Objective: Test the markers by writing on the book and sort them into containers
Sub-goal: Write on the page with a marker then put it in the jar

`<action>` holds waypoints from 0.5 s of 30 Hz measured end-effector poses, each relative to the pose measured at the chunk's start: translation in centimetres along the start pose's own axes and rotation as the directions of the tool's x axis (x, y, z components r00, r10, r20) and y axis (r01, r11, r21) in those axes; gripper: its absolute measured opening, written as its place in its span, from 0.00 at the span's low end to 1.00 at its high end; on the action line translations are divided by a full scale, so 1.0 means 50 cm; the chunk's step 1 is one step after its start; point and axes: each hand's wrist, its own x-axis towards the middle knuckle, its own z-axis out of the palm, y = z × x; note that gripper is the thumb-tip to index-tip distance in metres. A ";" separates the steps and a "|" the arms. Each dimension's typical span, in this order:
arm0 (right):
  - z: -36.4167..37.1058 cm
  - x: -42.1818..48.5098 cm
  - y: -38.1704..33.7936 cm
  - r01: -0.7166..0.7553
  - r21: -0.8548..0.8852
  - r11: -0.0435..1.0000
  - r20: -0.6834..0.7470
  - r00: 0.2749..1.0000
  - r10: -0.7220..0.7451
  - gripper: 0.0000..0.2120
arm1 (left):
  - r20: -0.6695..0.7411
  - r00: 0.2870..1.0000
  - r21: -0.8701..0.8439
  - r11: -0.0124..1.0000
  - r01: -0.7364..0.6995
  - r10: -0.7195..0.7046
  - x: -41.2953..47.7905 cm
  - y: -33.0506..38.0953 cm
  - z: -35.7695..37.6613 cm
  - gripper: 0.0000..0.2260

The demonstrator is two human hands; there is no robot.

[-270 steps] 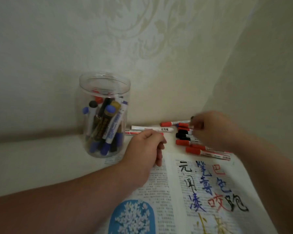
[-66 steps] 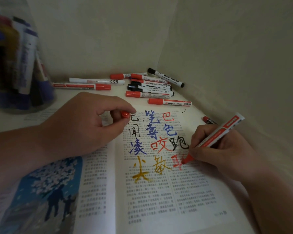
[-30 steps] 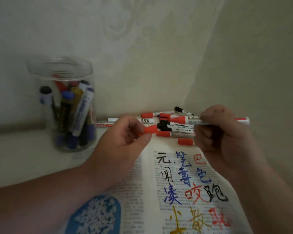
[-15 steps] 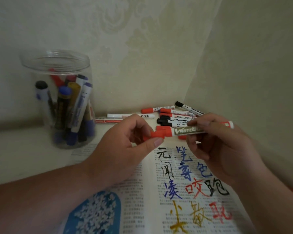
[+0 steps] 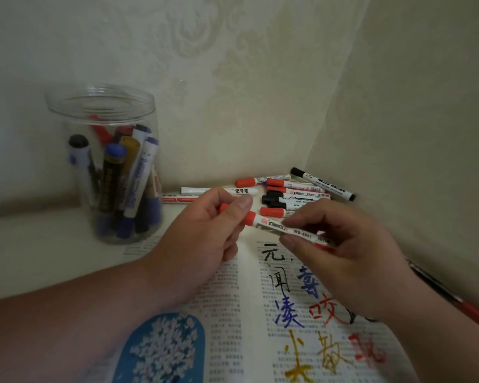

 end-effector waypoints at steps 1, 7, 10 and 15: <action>0.006 0.000 -0.004 0.105 -0.082 0.991 -0.025 0.994 -0.107 0.09 | -0.006 1.000 0.065 0.998 0.012 -0.012 -0.001 0.004 -0.001 0.14; 0.024 -0.008 -0.031 0.320 -0.226 0.920 0.047 0.947 -0.318 0.05 | -0.104 0.987 0.426 0.902 -0.064 0.120 -0.003 0.015 -0.008 0.21; 0.030 -0.013 -0.051 0.204 -0.160 0.966 -0.016 0.978 -0.209 0.04 | -0.089 0.973 0.436 0.887 -0.152 0.211 -0.009 0.022 -0.007 0.22; 0.033 -0.007 -0.074 -0.261 0.343 0.902 0.035 0.964 0.265 0.07 | -0.042 0.949 0.495 0.832 -0.250 0.311 -0.023 0.029 -0.001 0.21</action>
